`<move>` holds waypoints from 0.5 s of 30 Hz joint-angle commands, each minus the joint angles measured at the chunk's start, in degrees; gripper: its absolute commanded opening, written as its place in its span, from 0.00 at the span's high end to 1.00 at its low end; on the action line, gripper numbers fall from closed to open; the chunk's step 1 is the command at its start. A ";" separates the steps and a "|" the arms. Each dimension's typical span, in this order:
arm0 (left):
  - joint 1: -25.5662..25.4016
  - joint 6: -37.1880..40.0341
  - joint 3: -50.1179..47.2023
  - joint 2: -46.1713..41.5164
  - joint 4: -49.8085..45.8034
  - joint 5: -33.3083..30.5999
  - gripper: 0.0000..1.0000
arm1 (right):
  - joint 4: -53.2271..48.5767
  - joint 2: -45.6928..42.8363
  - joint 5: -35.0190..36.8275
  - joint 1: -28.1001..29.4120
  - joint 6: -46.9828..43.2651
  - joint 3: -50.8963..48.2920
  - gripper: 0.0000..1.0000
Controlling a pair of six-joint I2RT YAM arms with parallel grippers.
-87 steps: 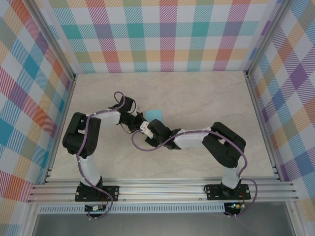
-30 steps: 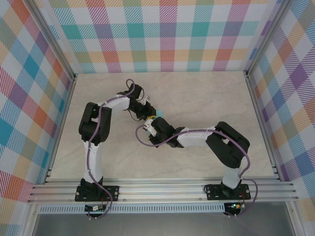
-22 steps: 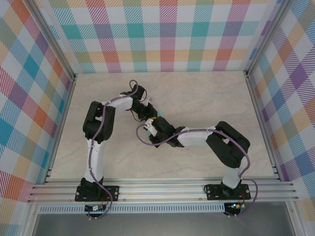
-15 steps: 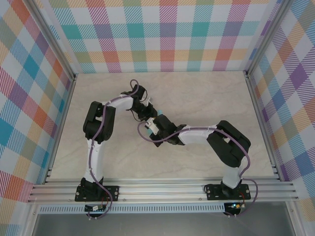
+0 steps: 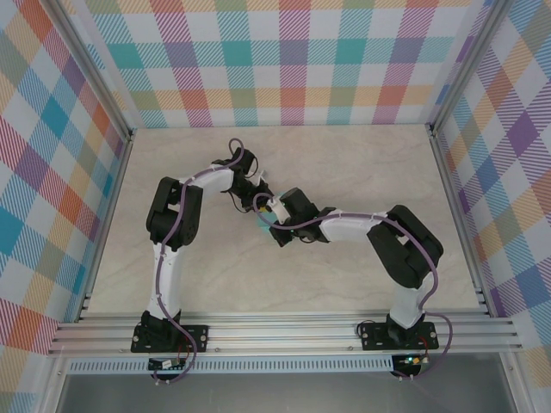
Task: Fold a paper plane with a square sheet of paper (fold left side to right side)
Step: Third fold the triangle at the center of the table.
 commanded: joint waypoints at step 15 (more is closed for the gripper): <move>-2.10 1.34 -0.57 4.67 -4.12 -5.20 0.85 | -5.96 3.48 -4.68 -5.43 3.48 6.39 1.00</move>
